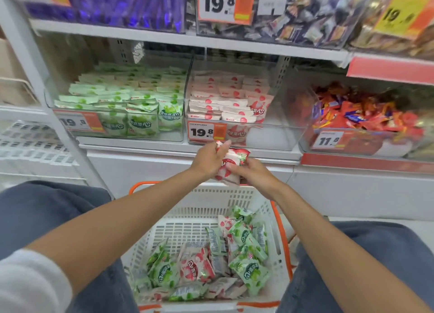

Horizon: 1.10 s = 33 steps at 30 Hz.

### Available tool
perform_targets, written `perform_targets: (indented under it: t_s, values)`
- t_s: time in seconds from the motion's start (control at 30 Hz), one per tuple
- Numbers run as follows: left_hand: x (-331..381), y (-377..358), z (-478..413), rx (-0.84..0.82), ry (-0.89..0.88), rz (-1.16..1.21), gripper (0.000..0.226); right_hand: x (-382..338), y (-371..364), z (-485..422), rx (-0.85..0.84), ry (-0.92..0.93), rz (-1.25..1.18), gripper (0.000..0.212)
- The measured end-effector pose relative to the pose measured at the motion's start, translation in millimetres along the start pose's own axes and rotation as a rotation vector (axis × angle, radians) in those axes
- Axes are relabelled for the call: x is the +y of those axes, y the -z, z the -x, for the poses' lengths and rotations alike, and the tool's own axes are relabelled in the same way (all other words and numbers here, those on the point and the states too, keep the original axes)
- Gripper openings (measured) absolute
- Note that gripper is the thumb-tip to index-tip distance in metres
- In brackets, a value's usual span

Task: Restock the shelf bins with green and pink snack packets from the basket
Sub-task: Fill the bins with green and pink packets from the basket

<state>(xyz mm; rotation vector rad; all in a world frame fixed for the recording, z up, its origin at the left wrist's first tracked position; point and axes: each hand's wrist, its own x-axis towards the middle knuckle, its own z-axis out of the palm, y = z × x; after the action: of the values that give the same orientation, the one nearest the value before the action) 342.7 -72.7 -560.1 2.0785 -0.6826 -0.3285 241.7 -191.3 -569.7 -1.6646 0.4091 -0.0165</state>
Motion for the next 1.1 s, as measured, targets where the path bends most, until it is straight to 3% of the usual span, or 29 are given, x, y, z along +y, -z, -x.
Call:
perform_targets:
  t_s: [0.07,0.23,0.3,0.37,0.43,0.5,0.57,0.7,0.8,0.97,1.1]
  values:
    - [18,-2,-3,0.093,-0.037,-0.022,0.05,-16,10,1,0.071,0.013,-0.084,0.013]
    - [51,-3,-22,0.306,-0.002,-0.034,0.058,-43,30,-1,0.131,0.053,-0.194,0.039]
    - [57,-2,-30,0.33,0.001,-0.02,0.058,-51,36,-4,0.182,0.092,-0.145,0.04]
    - [62,2,-37,0.292,-0.045,0.012,0.05,-63,46,-3,0.206,0.146,0.087,0.03]
    - [68,12,-42,0.159,-0.133,0.008,0.041,-78,53,-1,0.128,0.152,0.315,0.02]
    - [68,23,-46,0.031,-0.229,-0.07,0.041,-90,57,-1,0.097,0.118,0.364,0.013]
    - [64,31,-51,0.06,-0.225,-0.084,0.056,-98,57,-3,0.138,0.091,0.161,0.018]
    - [69,35,-51,0.357,-0.025,0.175,0.056,-104,52,-1,0.006,0.002,-0.254,0.025]
    - [73,33,-48,0.462,0.071,0.138,0.054,-104,44,-3,0.011,-0.038,-0.29,0.024]
    - [77,28,-52,0.572,0.073,0.1,0.048,-114,54,-13,0.074,-0.038,-0.302,0.02]
    - [85,25,-78,0.484,-0.047,-0.012,0.042,-132,80,-30,0.274,0.036,-0.145,0.024]
